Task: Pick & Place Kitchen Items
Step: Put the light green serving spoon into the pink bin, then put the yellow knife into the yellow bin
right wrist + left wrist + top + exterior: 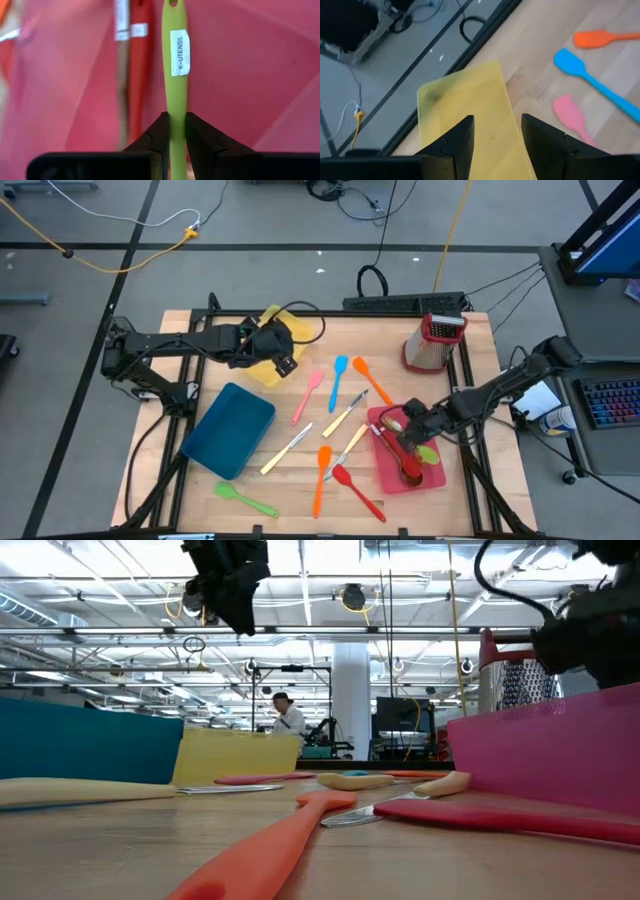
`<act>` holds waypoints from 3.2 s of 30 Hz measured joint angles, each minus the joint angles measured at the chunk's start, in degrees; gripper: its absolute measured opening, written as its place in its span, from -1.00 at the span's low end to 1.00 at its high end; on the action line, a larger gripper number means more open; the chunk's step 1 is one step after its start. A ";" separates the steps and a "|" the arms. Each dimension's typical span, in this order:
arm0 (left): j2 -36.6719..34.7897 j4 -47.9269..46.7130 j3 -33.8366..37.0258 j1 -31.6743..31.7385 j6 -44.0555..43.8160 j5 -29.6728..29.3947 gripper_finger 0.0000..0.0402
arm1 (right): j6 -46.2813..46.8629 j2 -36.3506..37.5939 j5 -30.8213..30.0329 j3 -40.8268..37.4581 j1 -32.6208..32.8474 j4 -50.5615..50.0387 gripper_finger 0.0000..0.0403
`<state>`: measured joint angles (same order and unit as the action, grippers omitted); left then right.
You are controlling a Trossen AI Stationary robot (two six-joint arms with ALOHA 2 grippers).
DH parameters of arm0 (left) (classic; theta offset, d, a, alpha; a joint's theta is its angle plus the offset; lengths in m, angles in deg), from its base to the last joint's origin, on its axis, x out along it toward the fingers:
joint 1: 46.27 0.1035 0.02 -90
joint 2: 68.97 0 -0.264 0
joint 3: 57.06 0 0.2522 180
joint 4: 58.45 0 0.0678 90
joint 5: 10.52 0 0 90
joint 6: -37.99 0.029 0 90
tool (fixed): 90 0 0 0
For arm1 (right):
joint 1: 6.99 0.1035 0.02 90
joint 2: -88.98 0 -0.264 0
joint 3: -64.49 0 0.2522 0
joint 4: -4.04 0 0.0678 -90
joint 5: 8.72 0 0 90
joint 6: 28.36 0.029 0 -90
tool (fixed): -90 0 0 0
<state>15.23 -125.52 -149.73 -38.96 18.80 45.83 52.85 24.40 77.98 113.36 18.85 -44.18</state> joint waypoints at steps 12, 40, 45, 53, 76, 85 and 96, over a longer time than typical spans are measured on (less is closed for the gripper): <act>0.00 7.61 0.00 0.22 7.83 -0.01 -0.16 | 0.97 -0.08 0.38 -3.79 -1.47 0.00 -0.71; 0.02 7.47 0.00 0.01 3.22 6.66 -0.16 | -24.09 13.19 -4.33 -3.81 -1.54 15.00 -0.47; 0.04 5.76 0.00 -2.57 -1.37 9.71 -0.16 | -42.18 13.60 -8.12 -3.81 -1.52 22.50 -0.47; 0.04 3.25 0.00 -10.34 -9.42 11.34 -0.16 | -71.18 12.18 -24.80 -3.84 -1.52 26.99 -0.47; 0.55 2.14 0.07 -30.72 -29.65 16.66 -0.16 | -86.74 0.20 -29.56 -3.86 -11.62 53.93 -0.17; 6.36 3.50 0.07 -33.09 -20.51 16.86 -0.16 | -89.83 -3.67 -29.47 -8.76 -12.01 65.04 -0.20; 20.99 3.55 0.07 -32.48 -27.37 25.71 -0.16 | -90.04 -4.15 -29.47 -14.85 -12.01 79.85 -0.21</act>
<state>36.23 -121.97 -149.67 -71.43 -8.57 71.53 -37.20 20.25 48.52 98.51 6.84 35.67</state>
